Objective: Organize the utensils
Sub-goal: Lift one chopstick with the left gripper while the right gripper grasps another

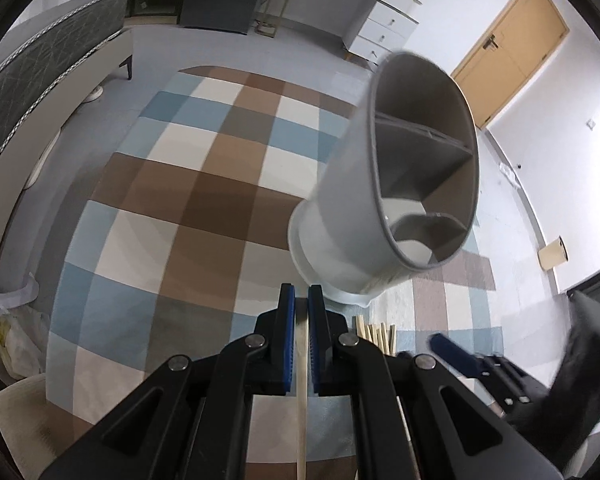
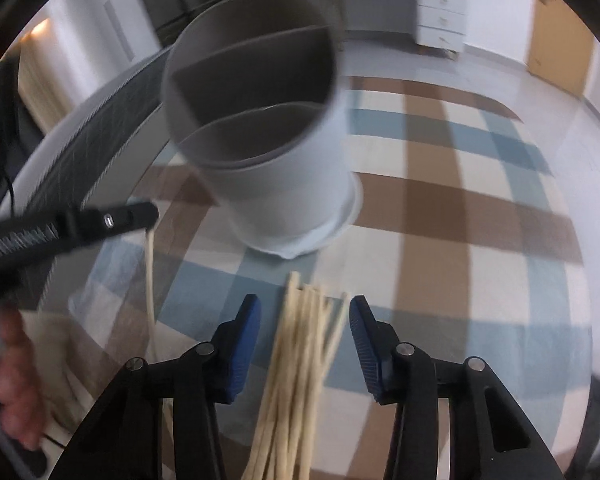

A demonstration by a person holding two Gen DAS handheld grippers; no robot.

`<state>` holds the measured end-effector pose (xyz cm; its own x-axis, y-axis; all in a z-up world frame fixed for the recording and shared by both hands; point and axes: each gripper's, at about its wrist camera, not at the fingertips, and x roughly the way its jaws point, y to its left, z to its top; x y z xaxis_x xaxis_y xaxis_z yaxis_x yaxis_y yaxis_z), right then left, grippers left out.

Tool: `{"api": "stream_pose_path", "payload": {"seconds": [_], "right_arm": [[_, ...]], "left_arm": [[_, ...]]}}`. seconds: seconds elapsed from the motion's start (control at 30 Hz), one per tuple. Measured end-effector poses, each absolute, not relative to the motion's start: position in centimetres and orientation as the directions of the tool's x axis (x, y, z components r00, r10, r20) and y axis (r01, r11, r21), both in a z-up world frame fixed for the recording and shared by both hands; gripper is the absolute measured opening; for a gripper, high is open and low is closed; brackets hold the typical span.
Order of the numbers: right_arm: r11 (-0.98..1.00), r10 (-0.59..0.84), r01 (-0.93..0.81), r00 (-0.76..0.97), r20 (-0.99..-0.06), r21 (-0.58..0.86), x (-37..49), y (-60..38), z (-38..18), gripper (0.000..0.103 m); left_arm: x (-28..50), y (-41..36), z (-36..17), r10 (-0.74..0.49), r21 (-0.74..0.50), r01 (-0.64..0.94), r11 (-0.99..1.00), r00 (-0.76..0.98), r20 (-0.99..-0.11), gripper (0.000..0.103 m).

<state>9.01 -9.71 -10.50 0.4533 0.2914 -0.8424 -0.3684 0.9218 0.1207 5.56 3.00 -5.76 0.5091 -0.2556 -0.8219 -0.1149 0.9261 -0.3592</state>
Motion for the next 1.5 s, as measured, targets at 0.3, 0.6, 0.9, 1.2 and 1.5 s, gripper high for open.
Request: {"api": "stream_pose_path", "payload": {"seconds": [0.3, 0.6, 0.9, 1.2, 1.5], "right_arm": [[0.864, 0.218, -0.501, 0.447, -0.868, -0.041, 8.3, -6.1, -13.4, 0.021], [0.879, 0.223, -0.476, 0.479, -0.849, -0.038, 8.4, -6.7, -13.3, 0.000], [0.922, 0.332, -0.359, 0.535, -0.777, 0.147, 8.7, -11.0, -9.6, 0.000], [0.916, 0.295, -0.393, 0.516, -0.804, 0.084, 7.9, -9.2, -10.8, 0.044], [0.867, 0.172, -0.486, 0.501, -0.848, -0.111, 8.3, -5.4, -14.2, 0.022]], "left_arm": [[6.4, 5.4, -6.5, -0.266, -0.396, -0.168, 0.903, 0.504, -0.821, 0.002], [6.5, 5.4, -6.6, -0.256, -0.385, -0.175, 0.906, 0.500, -0.827, 0.002], [4.8, 4.8, -5.3, -0.243, -0.362, -0.137, 0.922, 0.525, -0.816, 0.002], [3.4, 5.9, -5.3, -0.221, -0.353, -0.169, 0.920, 0.519, -0.826, 0.002], [4.6, 6.9, -6.0, -0.231, -0.367, -0.201, 0.908, 0.490, -0.840, 0.002]]}}
